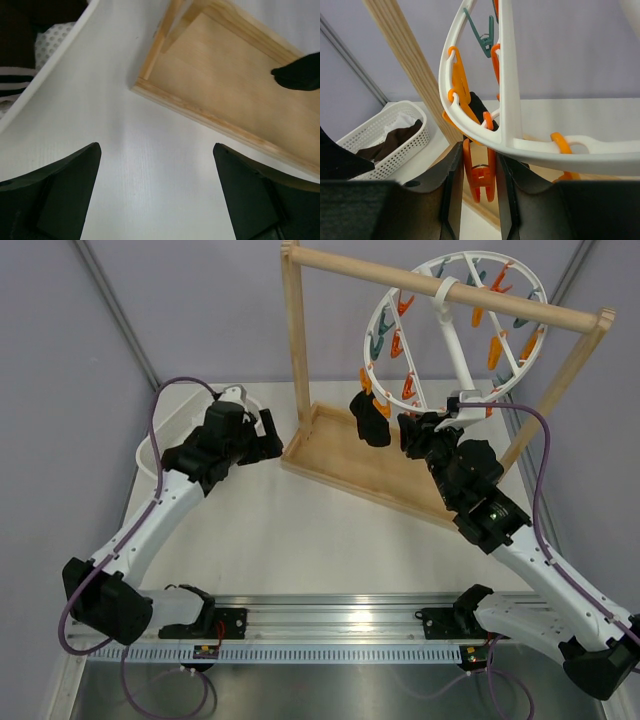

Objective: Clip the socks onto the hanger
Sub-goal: Pick up the sock from the bin.

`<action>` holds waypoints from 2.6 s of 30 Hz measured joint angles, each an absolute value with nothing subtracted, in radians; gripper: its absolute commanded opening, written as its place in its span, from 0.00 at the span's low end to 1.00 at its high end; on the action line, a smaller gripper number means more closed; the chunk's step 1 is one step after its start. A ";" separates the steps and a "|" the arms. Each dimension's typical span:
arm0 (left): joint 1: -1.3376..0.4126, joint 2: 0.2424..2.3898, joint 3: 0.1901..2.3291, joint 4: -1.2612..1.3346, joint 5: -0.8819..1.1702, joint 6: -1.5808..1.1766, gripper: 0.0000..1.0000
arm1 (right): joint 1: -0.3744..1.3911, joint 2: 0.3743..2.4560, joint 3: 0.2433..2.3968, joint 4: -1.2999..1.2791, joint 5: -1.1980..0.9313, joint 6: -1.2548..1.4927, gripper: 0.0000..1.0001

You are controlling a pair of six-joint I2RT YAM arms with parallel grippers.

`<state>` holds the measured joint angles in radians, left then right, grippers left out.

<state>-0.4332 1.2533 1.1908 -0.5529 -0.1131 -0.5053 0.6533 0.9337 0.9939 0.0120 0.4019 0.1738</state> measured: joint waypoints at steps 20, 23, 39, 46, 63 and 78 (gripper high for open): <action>-0.163 1.700 1.574 -0.760 -0.242 -0.467 0.90 | 0.653 0.905 0.903 0.160 0.347 0.096 0.00; -0.124 1.778 1.618 -0.761 -0.287 -0.467 0.90 | 0.653 0.902 0.902 0.161 0.338 0.099 0.00; 0.040 1.959 1.586 -0.690 -0.298 -0.491 0.86 | 0.651 0.878 0.898 0.152 0.292 0.109 0.00; 0.079 1.959 1.560 -0.653 -0.253 -0.502 0.86 | 0.647 0.878 0.898 0.149 0.276 0.114 0.00; 0.078 2.017 1.591 -0.583 -0.090 -0.551 0.81 | 0.643 0.913 0.963 0.054 0.236 0.136 0.00; 0.047 2.182 1.787 -0.649 -0.164 -0.531 0.49 | 0.642 0.921 0.988 0.006 0.237 0.136 0.00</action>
<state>0.0475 2.1822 1.7874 -0.6491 -0.1642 -0.5308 0.6422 0.9215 0.9882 0.0063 0.2375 0.1356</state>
